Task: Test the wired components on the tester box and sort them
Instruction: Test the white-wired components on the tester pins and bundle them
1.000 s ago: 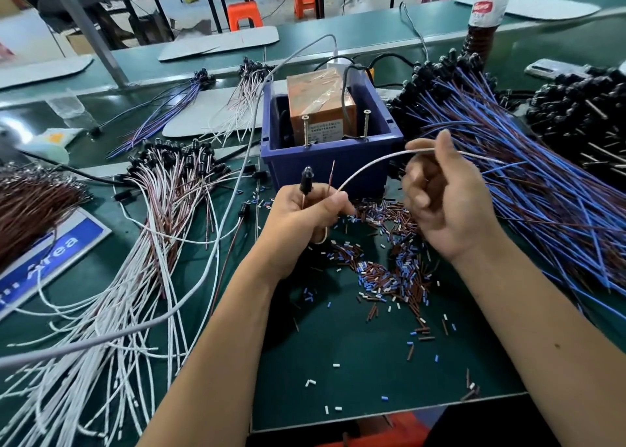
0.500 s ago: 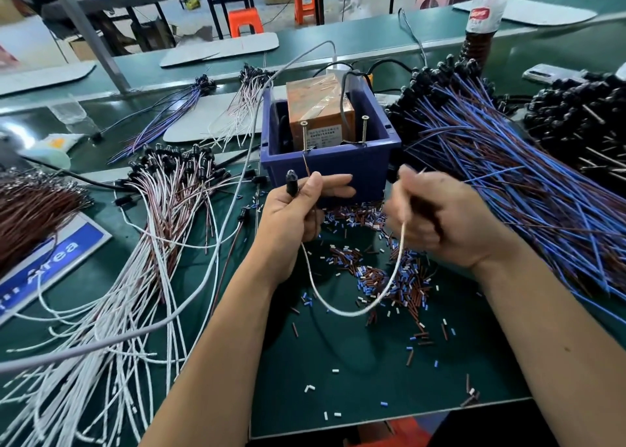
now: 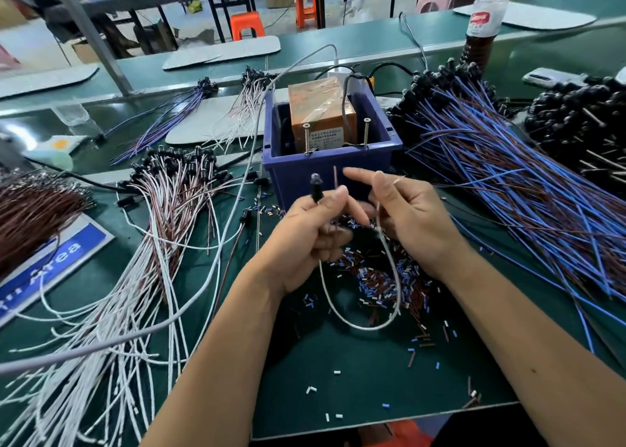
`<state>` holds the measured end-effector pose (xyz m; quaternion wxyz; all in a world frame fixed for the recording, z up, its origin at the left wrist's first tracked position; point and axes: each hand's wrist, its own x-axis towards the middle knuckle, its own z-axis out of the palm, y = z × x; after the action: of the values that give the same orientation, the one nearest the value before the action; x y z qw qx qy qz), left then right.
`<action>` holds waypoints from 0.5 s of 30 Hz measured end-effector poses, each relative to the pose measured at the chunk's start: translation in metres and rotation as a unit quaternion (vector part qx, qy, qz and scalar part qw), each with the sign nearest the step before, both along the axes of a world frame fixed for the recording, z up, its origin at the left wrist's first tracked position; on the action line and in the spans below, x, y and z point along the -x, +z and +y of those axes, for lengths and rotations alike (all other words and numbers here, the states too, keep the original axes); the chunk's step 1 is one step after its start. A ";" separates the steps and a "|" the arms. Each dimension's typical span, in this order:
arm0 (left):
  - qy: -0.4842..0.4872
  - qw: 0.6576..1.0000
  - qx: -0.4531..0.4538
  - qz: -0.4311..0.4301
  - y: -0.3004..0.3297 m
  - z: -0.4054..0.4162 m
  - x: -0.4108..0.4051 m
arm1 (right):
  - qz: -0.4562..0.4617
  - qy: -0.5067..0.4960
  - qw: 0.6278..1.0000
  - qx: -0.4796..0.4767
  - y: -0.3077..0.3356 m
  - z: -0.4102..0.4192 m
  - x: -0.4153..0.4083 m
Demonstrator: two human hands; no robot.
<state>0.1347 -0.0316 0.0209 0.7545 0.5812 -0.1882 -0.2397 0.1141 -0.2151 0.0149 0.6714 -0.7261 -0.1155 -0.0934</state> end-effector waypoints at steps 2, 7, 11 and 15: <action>-0.026 1.000 -0.018 0.001 0.001 -0.002 0.003 | -0.013 0.011 1.000 0.006 0.000 0.002 0.001; 0.037 0.998 -0.002 -0.041 0.004 -0.005 0.003 | 0.019 -0.019 0.997 -0.066 0.003 0.001 -0.001; 0.153 0.984 0.072 -0.049 0.004 -0.001 -0.003 | 0.013 -0.040 0.993 -0.114 0.006 -0.004 -0.002; 0.153 0.980 0.120 -0.052 0.007 0.004 -0.005 | 0.058 -0.030 0.990 -0.127 0.007 -0.007 -0.003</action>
<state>0.1400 -0.0272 0.0274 0.8356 0.5202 -0.1633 -0.0669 0.1172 -0.2218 0.0214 0.7603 -0.6425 -0.0418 -0.0853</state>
